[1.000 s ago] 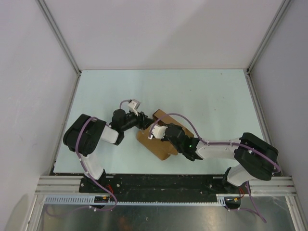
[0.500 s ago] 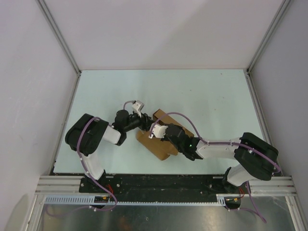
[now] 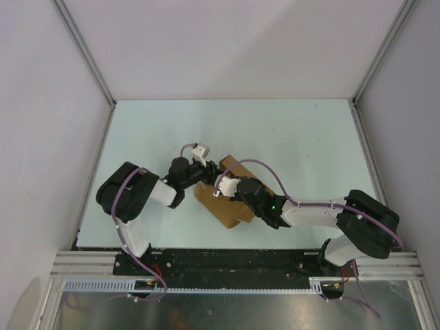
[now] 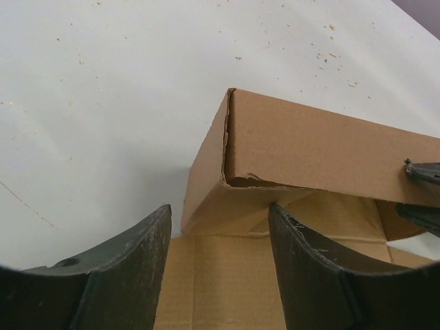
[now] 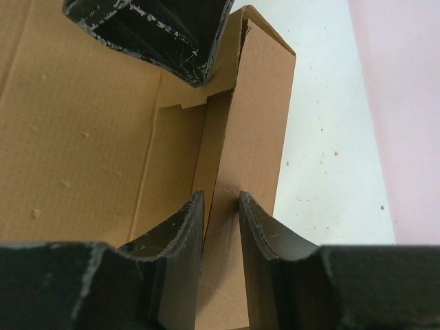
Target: Fold the paper box
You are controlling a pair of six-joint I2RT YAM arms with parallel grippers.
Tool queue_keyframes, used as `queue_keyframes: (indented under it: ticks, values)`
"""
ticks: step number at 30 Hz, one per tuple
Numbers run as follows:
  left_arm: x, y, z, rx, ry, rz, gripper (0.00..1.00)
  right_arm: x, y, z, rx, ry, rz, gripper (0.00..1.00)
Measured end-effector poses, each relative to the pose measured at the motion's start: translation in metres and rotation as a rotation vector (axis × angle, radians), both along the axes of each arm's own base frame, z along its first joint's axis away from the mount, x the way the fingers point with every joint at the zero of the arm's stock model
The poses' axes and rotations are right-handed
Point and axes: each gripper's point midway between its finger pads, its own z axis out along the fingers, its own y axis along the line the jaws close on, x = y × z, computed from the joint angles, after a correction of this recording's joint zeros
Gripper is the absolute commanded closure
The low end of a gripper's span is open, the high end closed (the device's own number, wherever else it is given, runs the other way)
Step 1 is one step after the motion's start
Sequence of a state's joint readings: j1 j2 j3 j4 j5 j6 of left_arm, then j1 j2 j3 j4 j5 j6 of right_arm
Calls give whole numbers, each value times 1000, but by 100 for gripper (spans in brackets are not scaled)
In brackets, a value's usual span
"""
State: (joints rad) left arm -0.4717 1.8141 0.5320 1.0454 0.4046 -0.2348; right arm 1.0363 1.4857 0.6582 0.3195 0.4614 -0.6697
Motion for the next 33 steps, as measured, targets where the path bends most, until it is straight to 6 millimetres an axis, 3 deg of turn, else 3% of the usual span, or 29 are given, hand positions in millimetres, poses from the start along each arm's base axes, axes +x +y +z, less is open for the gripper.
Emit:
queue_keyframes:
  ticks: [7,20,33]
  values:
    - [0,-7,-2,20,-10,44,39,0,0,0,13,9,-3,68]
    - [7,-4,-13,30,21,110,25,0,2,-1,33,27,12,68]
    - [12,-16,-5,12,14,63,24,1,1,-1,48,42,13,68]
